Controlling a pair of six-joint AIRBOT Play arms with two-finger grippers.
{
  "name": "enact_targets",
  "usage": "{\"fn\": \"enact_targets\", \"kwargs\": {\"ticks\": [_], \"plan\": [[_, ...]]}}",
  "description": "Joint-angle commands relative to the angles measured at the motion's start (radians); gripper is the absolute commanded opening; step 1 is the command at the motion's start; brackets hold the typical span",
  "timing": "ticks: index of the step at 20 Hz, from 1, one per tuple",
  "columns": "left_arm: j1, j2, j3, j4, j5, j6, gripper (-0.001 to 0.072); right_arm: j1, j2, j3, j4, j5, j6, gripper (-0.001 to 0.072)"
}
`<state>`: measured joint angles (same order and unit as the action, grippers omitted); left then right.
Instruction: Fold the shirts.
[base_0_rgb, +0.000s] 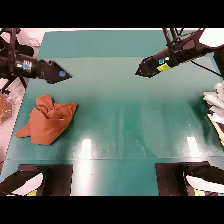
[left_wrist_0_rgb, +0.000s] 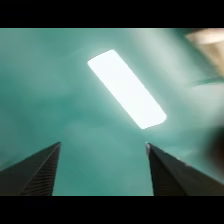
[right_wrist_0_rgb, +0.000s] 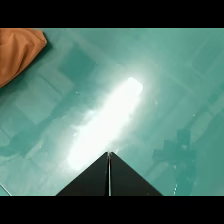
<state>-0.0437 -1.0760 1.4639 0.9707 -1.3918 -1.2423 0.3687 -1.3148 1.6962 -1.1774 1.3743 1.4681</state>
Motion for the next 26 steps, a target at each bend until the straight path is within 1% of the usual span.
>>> {"fn": "enact_targets", "kwargs": {"ticks": [1, 2, 3, 6, 7, 8, 9, 10, 11, 12, 13, 14, 16, 19, 22, 23, 25, 26], "plan": [[0.001, 0.013, 0.092, 0.702, -0.095, -0.171, 0.0625, 0.000, 0.000, 0.000, 0.000, -0.017, 0.000, 0.0017], [0.001, 0.023, 0.093, 0.791, -0.109, -0.194, 0.0625, 0.000, 0.000, 0.000, 0.001, -0.017, 0.000, 0.0018], [0.001, 0.023, 0.092, 0.811, -0.138, -0.193, 0.0625, 0.000, 0.000, 0.000, 0.001, -0.018, 0.000, 0.0017], [0.045, 0.023, 0.006, 0.758, -0.180, -0.199, 0.0625, 0.000, 0.000, 0.000, 0.000, -0.020, 0.000, 0.0017], [0.068, 0.023, -0.037, 0.761, -0.181, -0.228, 0.0624, -0.001, -0.001, 0.000, 0.000, -0.017, 0.000, 0.0018], [0.105, 0.023, -0.083, 0.759, -0.188, -0.277, 0.0625, -0.002, -0.001, 0.000, 0.000, -0.018, 0.000, 0.0019], [0.140, 0.023, -0.127, 0.754, -0.190, -0.304, 0.0625, -0.008, -0.001, 0.000, 0.000, -0.011, 0.005, 0.0019], [0.181, 0.023, -0.174, 0.731, -0.175, -0.319, 0.0624, -0.009, -0.001, 0.000, 0.000, -0.001, 0.016, 0.0038], [0.217, 0.023, -0.217, 0.690, -0.140, -0.339, 0.0625, -0.011, -0.001, 0.000, -0.001, 0.004, 0.017, 0.0148], [0.250, 0.019, -0.262, 0.620, -0.087, -0.340, 0.0624, -0.016, -0.001, 0.000, 0.000, 0.004, 0.017, 0.0300], [0.272, 0.010, -0.299, 0.564, -0.043, -0.340, 0.0625, -0.017, -0.001, 0.000, 0.000, 0.005, 0.016, 0.0413], [0.282, -0.007, -0.329, 0.539, -0.013, -0.344, 0.0624, -0.017, -0.001, 0.000, -0.001, 0.005, 0.016, 0.0446], [0.285, -0.065, -0.370, 0.532, 0.005, -0.363, 0.0625, -0.019, -0.001, 0.000, -0.001, 0.005, 0.016, 0.0447], [0.285, -0.178, -0.383, 0.447, 0.043, -0.374, 0.0625, -0.019, -0.001, 0.000, 0.000, 0.005, 0.016, 0.0446], [0.285, -0.249, -0.383, 0.478, 0.078, -0.417, 0.0624, -0.019, -0.001, 0.000, 0.000, 0.010, 0.016, 0.0446], [0.285, -0.256, -0.383, 0.499, 0.076, -0.425, 0.0595, -0.019, -0.001, 0.000, 0.000, 0.009, 0.016, 0.0446], [0.285, -0.256, -0.382, 0.515, 0.076, -0.425, 0.0594, -0.019, -0.001, 0.000, 0.000, 0.009, 0.016, 0.0445], [0.285, -0.254, -0.382, 0.515, 0.076, -0.422, 0.0412, -0.019, -0.001, 0.000, 0.000, 0.008, 0.016, 0.0445]]}}
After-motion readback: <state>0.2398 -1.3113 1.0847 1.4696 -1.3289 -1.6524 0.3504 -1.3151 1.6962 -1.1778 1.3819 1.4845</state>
